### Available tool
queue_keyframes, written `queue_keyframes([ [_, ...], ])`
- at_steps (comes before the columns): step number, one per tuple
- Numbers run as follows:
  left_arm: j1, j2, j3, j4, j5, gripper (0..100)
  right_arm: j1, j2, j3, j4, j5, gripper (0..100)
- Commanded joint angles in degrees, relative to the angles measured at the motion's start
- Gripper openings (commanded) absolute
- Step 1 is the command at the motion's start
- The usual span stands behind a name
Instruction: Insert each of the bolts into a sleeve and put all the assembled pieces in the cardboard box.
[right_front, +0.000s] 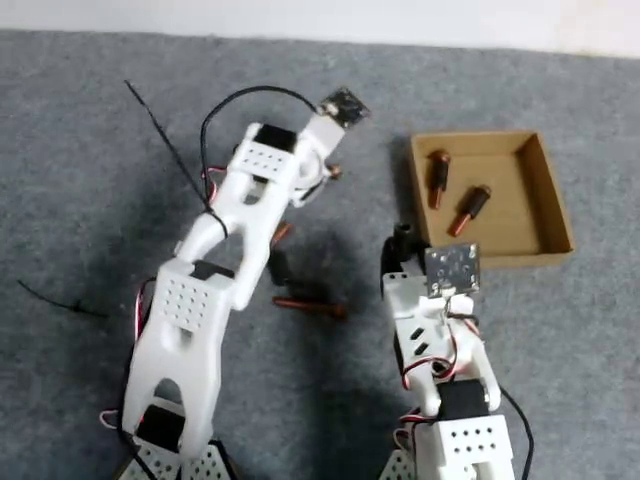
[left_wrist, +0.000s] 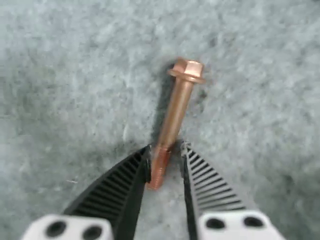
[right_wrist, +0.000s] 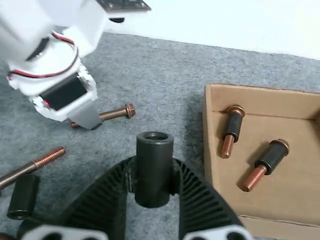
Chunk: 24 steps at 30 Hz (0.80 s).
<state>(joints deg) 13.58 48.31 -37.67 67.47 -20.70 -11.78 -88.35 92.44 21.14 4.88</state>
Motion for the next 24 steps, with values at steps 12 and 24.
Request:
queue_keyframes([
  [12,2.77,5.67,-6.55,-2.46,1.58,11,0.57,-1.1,-0.92,-1.71,0.7,0.4],
  [24,3.82,12.97,-18.33,5.63,-1.49,11,0.57,-1.1,-0.92,-1.71,0.79,0.4],
])
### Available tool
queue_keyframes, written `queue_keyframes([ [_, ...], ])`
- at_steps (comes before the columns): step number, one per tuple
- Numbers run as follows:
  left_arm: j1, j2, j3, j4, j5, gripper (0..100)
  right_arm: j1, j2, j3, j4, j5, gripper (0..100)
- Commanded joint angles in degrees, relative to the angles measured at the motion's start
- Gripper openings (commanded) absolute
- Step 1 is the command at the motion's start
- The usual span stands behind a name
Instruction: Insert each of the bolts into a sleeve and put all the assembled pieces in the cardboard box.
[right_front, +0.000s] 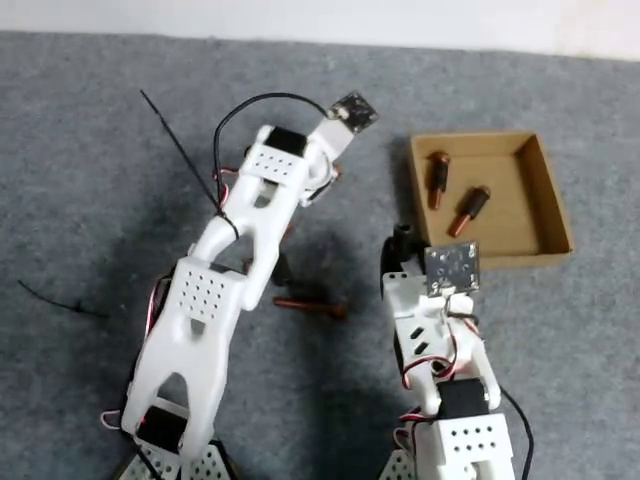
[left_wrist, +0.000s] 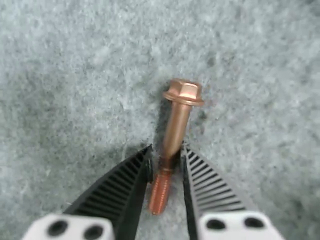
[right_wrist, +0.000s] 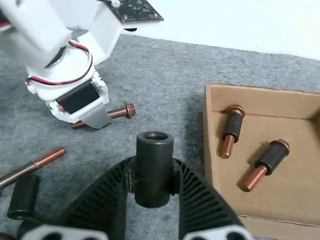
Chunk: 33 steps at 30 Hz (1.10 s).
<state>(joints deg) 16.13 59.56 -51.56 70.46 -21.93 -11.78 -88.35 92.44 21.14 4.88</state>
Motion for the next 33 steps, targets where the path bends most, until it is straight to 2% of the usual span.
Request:
queue_keyframes([
  [1,1.19,2.33,-5.49,3.43,-0.26,11,0.57,-1.1,-0.92,-1.71,0.79,0.4],
  [8,1.36,5.93,-11.91,8.26,-0.62,11,0.57,-1.1,-0.92,-1.71,0.79,0.4],
  [10,1.45,6.64,-13.05,10.11,-3.34,10,0.57,-1.1,-0.92,-1.71,0.79,0.4],
  [14,1.98,7.6,-14.73,12.4,-5.27,0,0.57,-1.1,-0.92,-1.71,0.79,0.4],
  [23,1.8,7.52,-15.25,15.03,-5.19,1,0.57,-1.1,-0.92,-1.71,0.79,0.4],
  [31,1.19,7.25,-31.52,26.64,-4.92,1,0.66,-0.92,-0.75,-3.12,0.79,0.4],
  [33,0.84,7.34,-35.3,28.75,-2.81,1,0.66,-0.92,-0.75,-3.12,0.79,0.4],
])
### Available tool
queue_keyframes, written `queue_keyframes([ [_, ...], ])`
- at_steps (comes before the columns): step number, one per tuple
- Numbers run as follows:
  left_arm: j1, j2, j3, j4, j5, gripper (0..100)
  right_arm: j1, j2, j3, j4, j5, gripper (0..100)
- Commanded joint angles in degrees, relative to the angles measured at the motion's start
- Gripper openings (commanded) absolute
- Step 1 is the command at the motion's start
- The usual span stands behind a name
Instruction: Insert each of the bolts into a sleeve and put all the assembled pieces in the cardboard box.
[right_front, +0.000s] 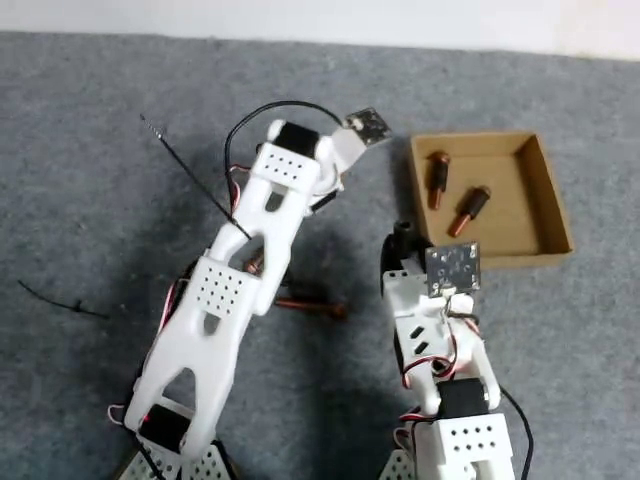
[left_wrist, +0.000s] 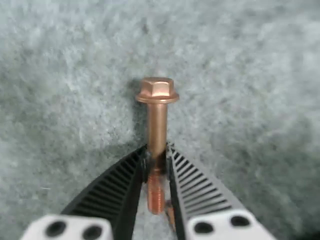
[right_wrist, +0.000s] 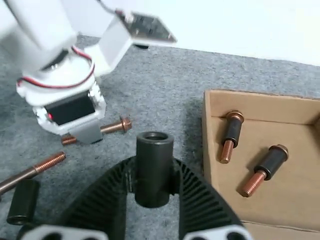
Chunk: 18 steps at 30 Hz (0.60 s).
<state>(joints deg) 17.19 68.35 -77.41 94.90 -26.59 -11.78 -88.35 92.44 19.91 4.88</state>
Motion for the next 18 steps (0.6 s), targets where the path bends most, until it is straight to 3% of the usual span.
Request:
queue_keyframes([
  [1,-0.66,-1.45,-11.03,4.92,2.81,1,0.66,-0.92,-0.75,-1.89,0.79,0.4],
  [6,-3.03,-1.54,-17.71,6.15,5.36,1,0.66,-0.92,-0.75,-1.98,0.79,0.4],
  [18,-2.95,-13.41,-17.27,6.42,10.02,1,0.66,-0.84,-0.75,-1.98,0.79,0.4],
])
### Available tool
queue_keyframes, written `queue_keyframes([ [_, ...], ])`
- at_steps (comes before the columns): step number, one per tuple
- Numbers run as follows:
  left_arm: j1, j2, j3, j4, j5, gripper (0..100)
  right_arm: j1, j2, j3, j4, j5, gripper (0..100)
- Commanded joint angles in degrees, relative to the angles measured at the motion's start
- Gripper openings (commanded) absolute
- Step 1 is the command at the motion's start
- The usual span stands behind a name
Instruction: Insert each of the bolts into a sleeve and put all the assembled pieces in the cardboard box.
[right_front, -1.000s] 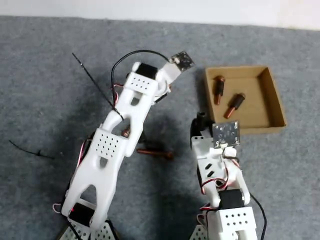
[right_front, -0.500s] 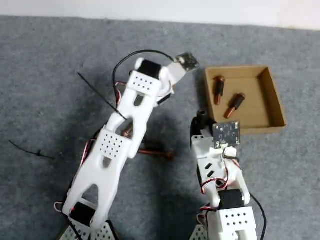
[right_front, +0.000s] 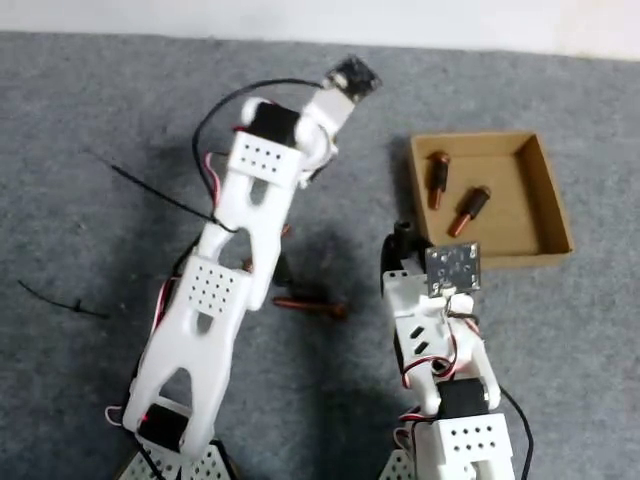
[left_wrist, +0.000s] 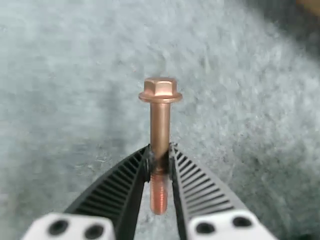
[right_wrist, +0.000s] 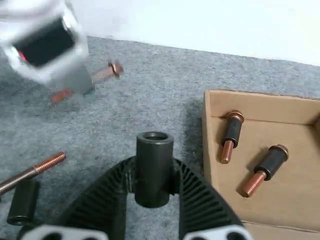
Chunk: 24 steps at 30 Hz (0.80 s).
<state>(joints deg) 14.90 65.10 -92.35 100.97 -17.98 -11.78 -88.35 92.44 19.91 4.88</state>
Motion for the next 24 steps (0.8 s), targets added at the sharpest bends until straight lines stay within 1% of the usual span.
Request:
queue_keyframes([
  [1,-0.48,-12.09,-1.19,0.35,1.41,1,0.66,-0.84,-0.75,-1.98,0.79,0.4],
  [4,-0.13,-18.51,3.74,0.35,1.76,1,0.66,-0.84,-0.66,-1.98,0.79,0.4],
  [7,-0.13,-25.8,11.12,0.35,4.31,1,0.66,-1.1,-0.04,-2.15,0.79,0.4],
  [9,-0.13,-31.43,16.84,0.35,4.57,1,0.66,-1.1,0.92,-4.26,0.79,0.4],
  [11,-0.31,-37.58,22.55,0.35,4.57,1,0.66,-1.01,2.07,-6.02,0.79,0.4],
  [20,-0.66,-69.05,50.07,0.0,4.04,1,0.66,-1.1,2.42,-6.11,0.79,0.4],
  [24,-3.12,-81.54,62.2,-0.09,4.04,1,0.4,-1.1,2.42,-6.11,0.79,0.4],
])
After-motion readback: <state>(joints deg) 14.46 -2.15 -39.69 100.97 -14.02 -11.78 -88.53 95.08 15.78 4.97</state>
